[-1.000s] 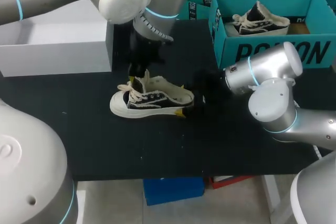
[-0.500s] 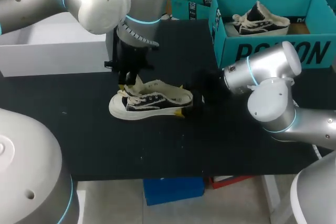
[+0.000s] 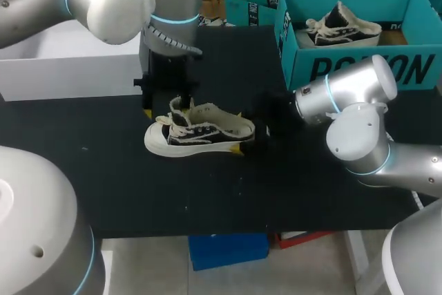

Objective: Take the shoe out of the shoebox, open the shoe tongue, remove and reinsert the insole, then place the shoe into the shoebox

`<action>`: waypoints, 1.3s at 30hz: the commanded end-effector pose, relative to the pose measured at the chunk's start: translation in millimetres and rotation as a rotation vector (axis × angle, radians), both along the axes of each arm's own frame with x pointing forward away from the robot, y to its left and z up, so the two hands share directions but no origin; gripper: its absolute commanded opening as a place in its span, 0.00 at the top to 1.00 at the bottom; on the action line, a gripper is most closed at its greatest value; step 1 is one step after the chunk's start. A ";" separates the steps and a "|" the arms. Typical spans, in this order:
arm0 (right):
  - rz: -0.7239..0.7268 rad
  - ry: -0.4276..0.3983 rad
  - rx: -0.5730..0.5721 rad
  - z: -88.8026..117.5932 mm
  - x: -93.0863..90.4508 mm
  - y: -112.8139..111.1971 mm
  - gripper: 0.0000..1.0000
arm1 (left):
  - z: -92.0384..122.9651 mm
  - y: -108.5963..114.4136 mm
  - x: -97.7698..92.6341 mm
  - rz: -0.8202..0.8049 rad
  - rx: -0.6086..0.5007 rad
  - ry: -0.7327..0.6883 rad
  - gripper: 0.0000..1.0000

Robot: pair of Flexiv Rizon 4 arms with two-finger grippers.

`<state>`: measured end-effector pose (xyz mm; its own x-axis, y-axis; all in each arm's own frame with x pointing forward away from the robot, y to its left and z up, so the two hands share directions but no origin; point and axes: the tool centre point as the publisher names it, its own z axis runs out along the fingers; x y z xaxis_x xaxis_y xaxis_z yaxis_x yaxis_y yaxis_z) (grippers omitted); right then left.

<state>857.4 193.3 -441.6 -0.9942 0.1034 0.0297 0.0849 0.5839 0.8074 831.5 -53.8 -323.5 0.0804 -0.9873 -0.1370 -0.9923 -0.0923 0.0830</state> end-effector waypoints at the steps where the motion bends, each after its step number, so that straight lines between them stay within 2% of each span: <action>1: -0.002 0.001 -0.002 -0.3 0.9 -0.6 1.00 | 18.2 6.0 2.5 -0.099 -0.096 0.023 0.00; 6: -0.002 0.001 -0.002 -0.3 0.9 -0.6 1.00 | 37.6 2.4 -1.5 -0.307 -0.184 0.081 0.00; 11: -0.002 0.001 -0.002 -0.3 0.9 -0.6 1.00 | 46.3 -3.4 -6.5 -0.583 -0.208 0.121 0.00; 12: -0.002 0.001 -0.002 -0.3 0.9 -0.6 1.00 | 47.2 -4.8 -7.8 -0.638 -0.213 0.131 0.14; 13: -0.002 0.001 -0.002 -0.3 0.9 -0.6 1.00 | 48.6 -6.6 -9.5 -0.706 -0.216 0.142 0.53; 15: -0.002 0.001 -0.002 -0.3 0.9 -0.6 1.00 | 50.6 -8.6 -12.3 -0.801 -0.229 0.194 1.00; 17: -0.002 0.001 -0.002 -0.3 0.9 -0.6 1.00 | 50.8 -12.1 -14.7 -0.915 -0.222 0.209 1.00; 22: -0.002 0.001 -0.002 -0.3 0.9 -0.6 1.00 | 53.0 -24.0 -16.8 -1.080 -0.247 0.227 1.00; 29: -0.002 0.001 -0.002 -0.3 0.9 -0.6 1.00 | 64.3 -35.9 -18.9 -1.310 -0.363 0.340 1.00; 39: -0.002 0.001 -0.002 -0.3 0.9 -0.6 1.00 | 64.3 -35.9 -18.9 -1.310 -0.363 0.340 1.00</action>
